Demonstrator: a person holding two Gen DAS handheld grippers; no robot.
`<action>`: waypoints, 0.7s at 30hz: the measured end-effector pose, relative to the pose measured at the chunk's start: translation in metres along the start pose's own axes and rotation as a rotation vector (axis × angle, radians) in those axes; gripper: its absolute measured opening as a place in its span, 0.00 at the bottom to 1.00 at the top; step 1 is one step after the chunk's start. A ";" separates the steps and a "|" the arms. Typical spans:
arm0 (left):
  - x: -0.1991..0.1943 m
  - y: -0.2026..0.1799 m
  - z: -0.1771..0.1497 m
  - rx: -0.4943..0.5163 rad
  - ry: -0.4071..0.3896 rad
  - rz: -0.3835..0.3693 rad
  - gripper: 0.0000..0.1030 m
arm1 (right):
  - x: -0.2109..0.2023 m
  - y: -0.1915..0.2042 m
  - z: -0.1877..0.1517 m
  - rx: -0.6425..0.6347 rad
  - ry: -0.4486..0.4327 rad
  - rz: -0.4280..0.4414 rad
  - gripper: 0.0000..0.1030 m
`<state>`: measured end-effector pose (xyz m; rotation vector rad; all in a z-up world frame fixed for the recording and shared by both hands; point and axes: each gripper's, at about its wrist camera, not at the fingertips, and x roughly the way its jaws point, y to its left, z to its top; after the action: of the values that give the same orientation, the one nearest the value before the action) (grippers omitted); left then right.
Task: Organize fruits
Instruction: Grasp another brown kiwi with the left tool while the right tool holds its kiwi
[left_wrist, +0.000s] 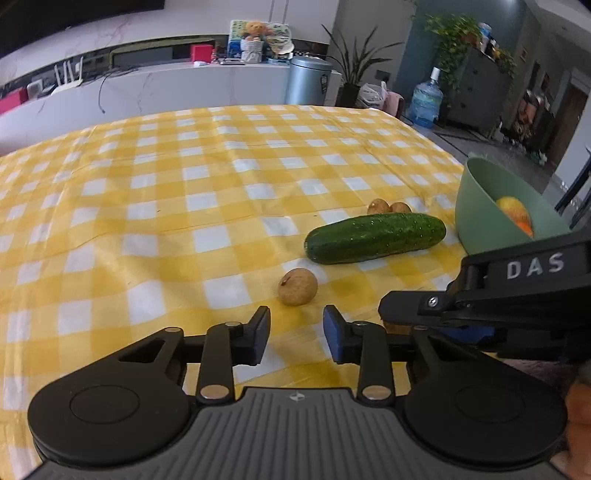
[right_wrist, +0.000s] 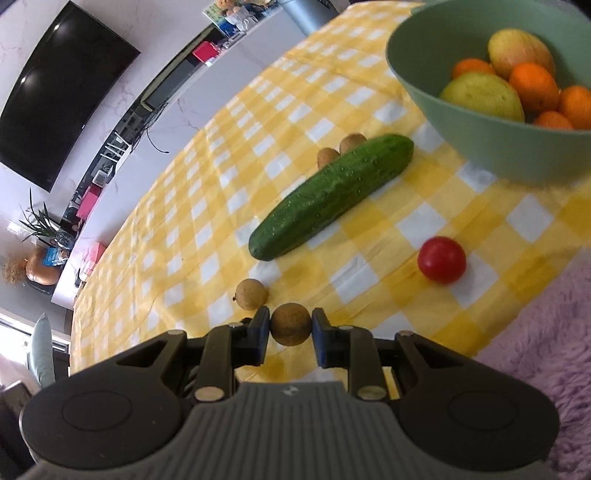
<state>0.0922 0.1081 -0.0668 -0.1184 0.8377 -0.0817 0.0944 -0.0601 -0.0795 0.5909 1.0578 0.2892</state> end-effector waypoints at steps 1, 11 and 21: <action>0.002 -0.001 0.000 0.011 -0.001 0.006 0.34 | -0.001 -0.001 0.000 -0.004 -0.005 -0.006 0.20; 0.027 -0.011 0.006 0.074 -0.010 0.053 0.28 | 0.000 -0.012 0.005 0.016 0.012 0.033 0.20; 0.033 0.000 0.019 0.020 -0.039 0.040 0.37 | -0.001 -0.014 0.005 0.034 0.020 0.060 0.20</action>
<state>0.1289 0.1057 -0.0785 -0.0842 0.7994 -0.0502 0.0980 -0.0741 -0.0852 0.6518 1.0678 0.3305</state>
